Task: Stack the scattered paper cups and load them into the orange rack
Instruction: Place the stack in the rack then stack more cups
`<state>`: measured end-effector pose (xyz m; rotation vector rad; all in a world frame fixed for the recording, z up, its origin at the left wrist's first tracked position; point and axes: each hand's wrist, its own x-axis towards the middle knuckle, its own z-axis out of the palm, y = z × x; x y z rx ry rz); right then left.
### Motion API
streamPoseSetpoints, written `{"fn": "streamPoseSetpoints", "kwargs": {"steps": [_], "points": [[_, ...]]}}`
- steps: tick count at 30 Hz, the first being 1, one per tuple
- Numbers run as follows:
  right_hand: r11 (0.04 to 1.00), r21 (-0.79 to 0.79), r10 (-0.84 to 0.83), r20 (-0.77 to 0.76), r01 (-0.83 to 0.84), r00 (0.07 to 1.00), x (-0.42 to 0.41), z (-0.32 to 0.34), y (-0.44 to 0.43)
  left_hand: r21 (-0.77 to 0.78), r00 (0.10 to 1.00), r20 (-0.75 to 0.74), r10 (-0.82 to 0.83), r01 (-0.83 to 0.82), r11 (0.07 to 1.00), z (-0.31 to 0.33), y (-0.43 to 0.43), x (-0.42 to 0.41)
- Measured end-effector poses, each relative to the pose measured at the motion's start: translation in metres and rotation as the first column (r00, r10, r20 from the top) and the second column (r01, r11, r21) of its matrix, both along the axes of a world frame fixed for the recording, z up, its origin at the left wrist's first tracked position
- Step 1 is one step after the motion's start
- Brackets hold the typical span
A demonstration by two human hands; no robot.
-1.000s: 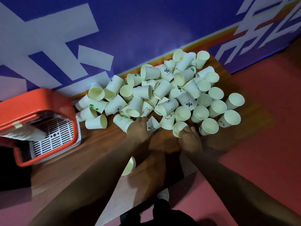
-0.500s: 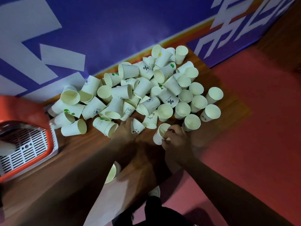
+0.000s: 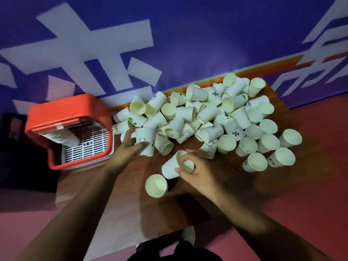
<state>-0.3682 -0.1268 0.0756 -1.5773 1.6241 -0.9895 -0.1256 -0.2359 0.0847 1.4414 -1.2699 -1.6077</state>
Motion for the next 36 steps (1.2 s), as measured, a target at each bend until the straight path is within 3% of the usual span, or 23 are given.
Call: {"fn": "streamPoseSetpoints", "kwargs": {"steps": [4, 8, 13, 16, 18, 20, 22, 24, 28, 36], "points": [[0.969, 0.184, 0.156, 0.055, -0.164, 0.986, 0.038, 0.012, 0.007, -0.024, 0.991, -0.092, 0.094, -0.097, 0.995, 0.005, 0.031, 0.038], [0.934, 0.225, 0.32, -0.189, -0.277, 0.928, 0.066, 0.007, 0.013, -0.001, 0.983, -0.121, 0.136, -0.137, 0.991, 0.005, 0.061, 0.073], [0.941, 0.232, 0.327, -0.434, -0.247, 0.84, 0.093, -0.027, 0.026, 0.015, 0.989, -0.101, 0.109, -0.108, 0.994, 0.0, 0.085, 0.096], [0.933, 0.256, 0.352, -0.505, -0.253, 0.788, 0.1, -0.041, 0.033, 0.007, 0.996, -0.08, 0.027, -0.027, 1.0, -0.005, 0.097, 0.097], [0.945, 0.256, 0.298, -0.428, -0.202, 0.853, 0.101, -0.041, 0.034, 0.023, 0.995, -0.1, -0.012, 0.015, 1.0, -0.01, 0.103, 0.093], [0.964, 0.265, 0.07, -0.167, -0.024, 0.983, 0.105, -0.027, 0.034, 0.025, 0.992, -0.11, -0.059, 0.063, 0.998, -0.013, 0.107, 0.089], [0.937, 0.336, -0.142, 0.118, 0.096, 0.983, 0.108, -0.009, 0.031, 0.007, 0.985, -0.112, -0.128, 0.13, 0.992, -0.016, 0.109, 0.081], [0.926, 0.365, -0.197, 0.264, 0.091, 0.944, 0.107, 0.003, 0.029, -0.033, 0.971, -0.112, -0.212, 0.209, 0.977, -0.017, 0.11, 0.071], [0.943, 0.312, -0.204, 0.273, 0.114, 0.94, 0.11, 0.01, 0.037, -0.112, 0.943, -0.076, -0.324, 0.315, 0.943, -0.019, 0.11, 0.049], [0.938, 0.26, -0.313, 0.34, 0.231, 0.887, 0.114, -0.009, 0.055, -0.048, 0.918, -0.053, -0.393, 0.391, 0.919, -0.03, 0.102, 0.048]]}}
